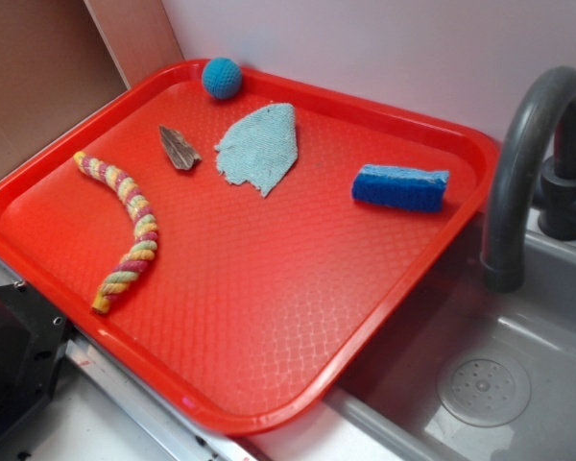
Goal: Grab the wood chip.
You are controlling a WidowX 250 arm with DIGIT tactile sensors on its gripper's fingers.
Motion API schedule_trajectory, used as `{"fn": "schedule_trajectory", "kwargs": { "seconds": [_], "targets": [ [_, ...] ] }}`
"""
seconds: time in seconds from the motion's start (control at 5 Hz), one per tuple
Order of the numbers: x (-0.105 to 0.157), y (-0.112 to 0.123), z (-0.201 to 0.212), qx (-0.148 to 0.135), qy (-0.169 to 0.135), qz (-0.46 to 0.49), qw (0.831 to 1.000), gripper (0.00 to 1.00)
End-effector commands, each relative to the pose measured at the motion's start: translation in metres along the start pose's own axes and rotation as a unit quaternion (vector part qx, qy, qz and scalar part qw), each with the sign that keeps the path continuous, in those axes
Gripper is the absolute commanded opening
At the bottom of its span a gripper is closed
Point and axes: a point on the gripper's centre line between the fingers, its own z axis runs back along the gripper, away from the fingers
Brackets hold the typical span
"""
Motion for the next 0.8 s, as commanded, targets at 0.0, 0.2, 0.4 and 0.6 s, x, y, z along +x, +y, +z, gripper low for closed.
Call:
{"fn": "schedule_trajectory", "kwargs": {
  "seconds": [0.0, 0.2, 0.4, 0.6],
  "targets": [
    [0.000, 0.000, 0.000, 0.000, 0.000, 0.000, 1.000, 1.00],
    [0.010, 0.011, -0.002, 0.013, -0.026, 0.123, 0.992, 1.00],
    [0.033, 0.022, -0.014, 0.013, -0.041, 0.246, 0.968, 1.00],
    [0.062, 0.037, -0.036, 0.041, -0.058, 0.361, 0.930, 1.00]
  ]
}}
